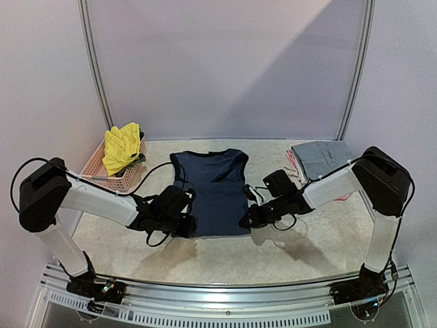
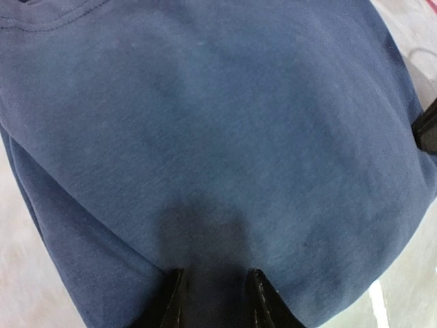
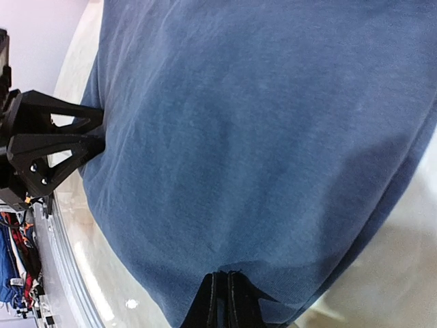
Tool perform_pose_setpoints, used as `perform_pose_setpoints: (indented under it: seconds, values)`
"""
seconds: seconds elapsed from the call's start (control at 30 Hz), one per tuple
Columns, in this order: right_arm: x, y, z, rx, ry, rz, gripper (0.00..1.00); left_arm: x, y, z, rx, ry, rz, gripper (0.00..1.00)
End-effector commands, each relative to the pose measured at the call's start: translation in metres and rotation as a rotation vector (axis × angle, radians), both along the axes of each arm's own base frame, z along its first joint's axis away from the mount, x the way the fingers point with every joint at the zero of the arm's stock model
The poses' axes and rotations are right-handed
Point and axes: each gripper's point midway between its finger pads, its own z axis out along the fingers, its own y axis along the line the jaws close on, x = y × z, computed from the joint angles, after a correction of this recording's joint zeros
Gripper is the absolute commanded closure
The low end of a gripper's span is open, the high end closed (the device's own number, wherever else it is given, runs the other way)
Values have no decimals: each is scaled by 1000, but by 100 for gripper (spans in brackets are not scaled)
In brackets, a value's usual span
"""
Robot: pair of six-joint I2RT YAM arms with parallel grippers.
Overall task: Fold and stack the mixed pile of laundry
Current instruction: Move the 2/3-rectangle-folded tank top to the center of the board, then adjust the 2/3-rectangle-folded tank top at the center of the board.
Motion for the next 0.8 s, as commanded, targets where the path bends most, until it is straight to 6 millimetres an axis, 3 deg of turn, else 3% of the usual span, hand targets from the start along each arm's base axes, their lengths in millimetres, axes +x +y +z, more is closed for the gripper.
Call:
perform_pose_setpoints:
  seconds: [0.0, 0.23, 0.3, 0.4, 0.57, 0.63, 0.77]
  values:
    - [-48, -23, -37, -130, 96, -16, 92, -59, 30, -34, 108, 102, -12, 67]
    - [-97, -37, -32, -232, 68, -15, 92, -99, 46, -11, 190, 33, -21, 68]
    - [-105, -41, -19, -237, 60, -25, 91, -105, 51, 3, 216, 13, -18, 68]
    - [-97, -39, 8, -226, 16, -55, 85, -102, 46, 32, 200, -36, -34, 66]
    - [-47, -25, 70, -179, -132, -106, 66, -75, 15, 87, 179, -177, -79, 61]
    - [-21, -23, 88, -145, -165, -132, 54, -66, -1, 94, 187, -198, -103, 61]
    - [47, -29, 117, -111, -227, -218, 43, -55, -37, 93, 188, -201, -161, 62]
